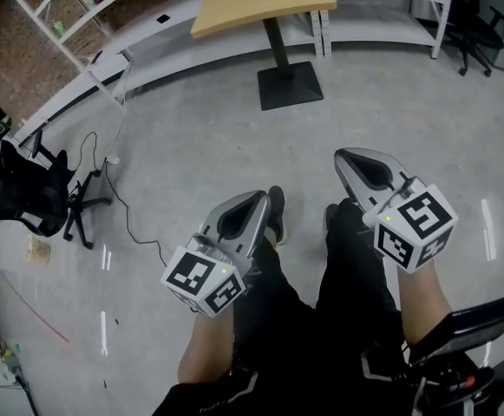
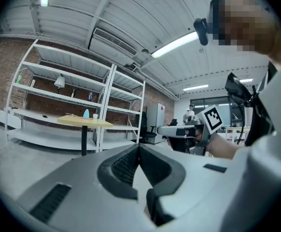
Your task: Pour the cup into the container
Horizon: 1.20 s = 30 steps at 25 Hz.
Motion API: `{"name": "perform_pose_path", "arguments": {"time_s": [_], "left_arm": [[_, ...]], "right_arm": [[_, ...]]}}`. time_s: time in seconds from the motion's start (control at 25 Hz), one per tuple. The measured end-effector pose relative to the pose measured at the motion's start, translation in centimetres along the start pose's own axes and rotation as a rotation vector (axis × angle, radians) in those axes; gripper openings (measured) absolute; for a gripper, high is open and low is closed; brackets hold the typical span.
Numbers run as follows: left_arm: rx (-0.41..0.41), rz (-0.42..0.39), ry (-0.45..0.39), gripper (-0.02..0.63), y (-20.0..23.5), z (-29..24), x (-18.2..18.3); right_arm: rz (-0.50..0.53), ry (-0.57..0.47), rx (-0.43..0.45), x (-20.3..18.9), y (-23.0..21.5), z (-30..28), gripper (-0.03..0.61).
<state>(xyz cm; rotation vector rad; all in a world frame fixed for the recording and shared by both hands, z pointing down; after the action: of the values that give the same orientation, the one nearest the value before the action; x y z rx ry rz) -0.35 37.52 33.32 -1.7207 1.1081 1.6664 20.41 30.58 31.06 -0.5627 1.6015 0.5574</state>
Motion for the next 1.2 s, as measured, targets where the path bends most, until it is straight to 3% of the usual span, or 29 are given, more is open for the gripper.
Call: {"name": "perform_pose_path", "arguments": {"time_s": [0.44, 0.92, 1.2], "left_arm": [[-0.045, -0.047, 0.041, 0.002, -11.6, 7.7, -3.9], [-0.049, -0.063, -0.023, 0.000, -19.9, 16.8, -4.4], [-0.052, -0.084, -0.074, 0.000, -22.0, 19.7, -3.1]], "right_arm": [[-0.026, -0.011, -0.053, -1.6, 7.0, 13.0, 0.002], [-0.019, -0.041, -0.090, -0.9, 14.8, 23.9, 0.002], [0.007, -0.057, -0.098, 0.5, 17.4, 26.3, 0.002]]}}
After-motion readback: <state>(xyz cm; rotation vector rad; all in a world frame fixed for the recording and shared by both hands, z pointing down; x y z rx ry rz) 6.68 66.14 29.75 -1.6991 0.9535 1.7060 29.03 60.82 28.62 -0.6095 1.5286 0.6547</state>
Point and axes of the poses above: the fingertips, and each gripper's own axes: z backward along the fingers, y to its left, x out of its top, the point moved 7 cm from there along z, backward along the fingers, and after that the axes turned 6 degrees about z, right-handed, at the moved point
